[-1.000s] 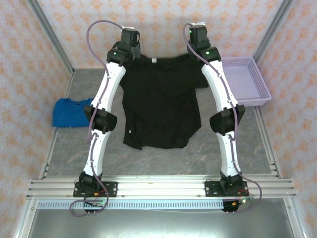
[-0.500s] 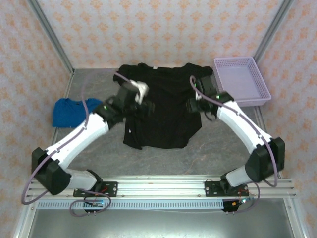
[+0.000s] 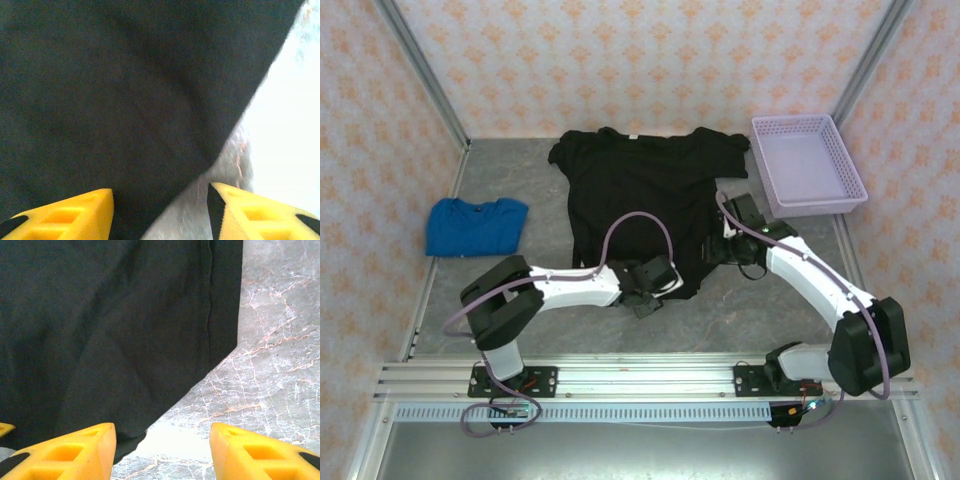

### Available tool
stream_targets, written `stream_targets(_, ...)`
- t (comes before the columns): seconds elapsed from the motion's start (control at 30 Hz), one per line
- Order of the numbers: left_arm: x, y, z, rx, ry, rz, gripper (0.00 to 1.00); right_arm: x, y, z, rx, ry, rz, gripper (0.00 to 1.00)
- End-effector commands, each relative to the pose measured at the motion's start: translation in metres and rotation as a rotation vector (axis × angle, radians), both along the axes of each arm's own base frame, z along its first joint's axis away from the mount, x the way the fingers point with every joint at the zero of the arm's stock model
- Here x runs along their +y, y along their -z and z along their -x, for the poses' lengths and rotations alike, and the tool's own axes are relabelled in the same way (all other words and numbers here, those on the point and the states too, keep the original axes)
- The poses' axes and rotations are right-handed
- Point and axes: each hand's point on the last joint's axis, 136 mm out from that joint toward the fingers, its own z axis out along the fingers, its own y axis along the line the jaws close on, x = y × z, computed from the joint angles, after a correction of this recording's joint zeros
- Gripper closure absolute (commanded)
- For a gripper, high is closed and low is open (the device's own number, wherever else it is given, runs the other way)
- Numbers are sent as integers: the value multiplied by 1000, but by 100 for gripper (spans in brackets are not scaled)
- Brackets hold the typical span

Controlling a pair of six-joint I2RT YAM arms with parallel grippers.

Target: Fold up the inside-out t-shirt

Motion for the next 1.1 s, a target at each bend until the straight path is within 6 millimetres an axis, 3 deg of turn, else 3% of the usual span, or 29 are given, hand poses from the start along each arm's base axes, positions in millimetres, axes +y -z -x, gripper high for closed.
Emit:
stream_targets(0.0,-3,-7,-19,-81,12,-62,78,-4,-6,0,-22,25,-17,48)
stream_targets(0.1,-13,-30,-19,-44,-34,36,96,-8,-3,13,10,21,-14,49)
stream_targets(0.2,-28,-67,-11,67,-93,275,100,2,10,34,65,-7,-101,48)
stream_targets(0.3,-22,-87,-16,132,-171,432,100,23,25,44,85,12,-255,46)
stream_targets(0.57,-13,-87,-18,204,-210,468,100,86,41,31,98,-42,-478,42)
stream_targets(0.73,-11,-84,-19,219,-226,478,100,103,58,21,99,-46,-532,41)
stream_targets(0.83,-8,-84,-21,219,-238,480,100,110,63,15,94,-58,-558,48)
stream_targets(1.0,1,-77,-25,214,-265,468,100,112,60,13,58,-89,-560,88)
stream_targets(1.07,3,-76,-27,214,-279,471,100,104,54,14,43,-82,-529,99)
